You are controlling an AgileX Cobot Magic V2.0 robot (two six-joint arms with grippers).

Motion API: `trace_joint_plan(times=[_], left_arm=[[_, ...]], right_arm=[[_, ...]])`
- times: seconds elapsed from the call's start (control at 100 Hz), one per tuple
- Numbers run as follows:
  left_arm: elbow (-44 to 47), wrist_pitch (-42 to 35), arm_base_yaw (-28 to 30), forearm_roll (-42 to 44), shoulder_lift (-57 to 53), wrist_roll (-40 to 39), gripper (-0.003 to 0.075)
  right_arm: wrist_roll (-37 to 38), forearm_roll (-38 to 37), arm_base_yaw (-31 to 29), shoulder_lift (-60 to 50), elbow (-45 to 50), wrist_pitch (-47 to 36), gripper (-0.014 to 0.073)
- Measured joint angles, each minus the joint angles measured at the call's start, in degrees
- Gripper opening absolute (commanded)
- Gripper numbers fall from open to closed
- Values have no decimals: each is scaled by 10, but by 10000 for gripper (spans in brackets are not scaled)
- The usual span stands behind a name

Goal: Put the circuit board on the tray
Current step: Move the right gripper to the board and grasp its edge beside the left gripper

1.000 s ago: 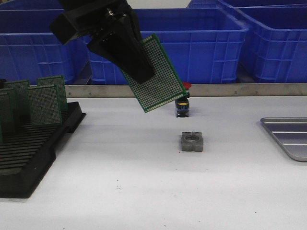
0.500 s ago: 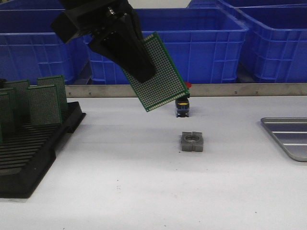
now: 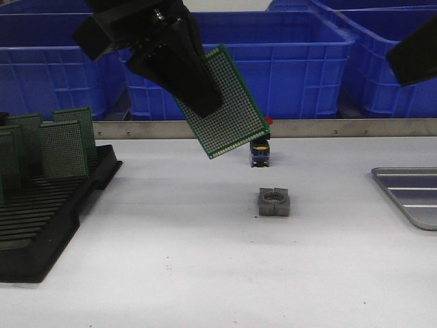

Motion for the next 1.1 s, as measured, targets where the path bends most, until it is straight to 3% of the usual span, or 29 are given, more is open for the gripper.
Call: trace_joint_plan(times=[0.28, 0.8, 0.92, 1.1], left_arm=[[0, 0, 0, 0, 0, 0, -19], [0, 0, 0, 0, 0, 0, -19], [0, 0, 0, 0, 0, 0, -19], [0, 0, 0, -1, 0, 0, -19]], right_arm=[[-78, 35, 57, 122, -57, -1, 445], [-93, 39, 164, 291, -161, -16, 435], [-93, 39, 184, 306, -171, -26, 348], [-93, 40, 198, 316, -174, -34, 123]])
